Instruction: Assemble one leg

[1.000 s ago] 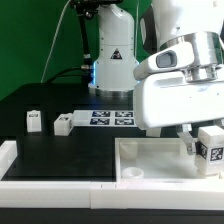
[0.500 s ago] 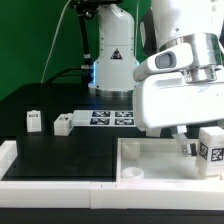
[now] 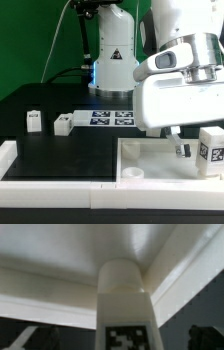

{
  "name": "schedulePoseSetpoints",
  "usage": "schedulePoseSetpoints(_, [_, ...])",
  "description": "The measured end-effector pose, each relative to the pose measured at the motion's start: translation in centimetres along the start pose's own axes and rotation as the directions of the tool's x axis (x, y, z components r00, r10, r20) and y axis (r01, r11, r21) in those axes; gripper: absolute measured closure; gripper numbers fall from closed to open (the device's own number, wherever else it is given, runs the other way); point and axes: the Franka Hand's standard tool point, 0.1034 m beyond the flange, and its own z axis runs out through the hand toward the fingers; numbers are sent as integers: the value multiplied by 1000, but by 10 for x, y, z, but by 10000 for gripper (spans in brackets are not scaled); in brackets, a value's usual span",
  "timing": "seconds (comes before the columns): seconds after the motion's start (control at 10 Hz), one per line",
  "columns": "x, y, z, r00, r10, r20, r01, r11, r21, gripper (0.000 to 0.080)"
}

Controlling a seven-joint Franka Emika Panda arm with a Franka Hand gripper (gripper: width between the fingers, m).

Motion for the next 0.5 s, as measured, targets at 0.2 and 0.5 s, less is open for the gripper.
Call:
schedulePoseSetpoints(0.2, [14, -3, -22, 1000, -8, -5, 8, 1000, -1, 151])
schedulePoseSetpoints(0.5, [22, -3, -36, 999, -14, 50, 14, 1000, 15, 151])
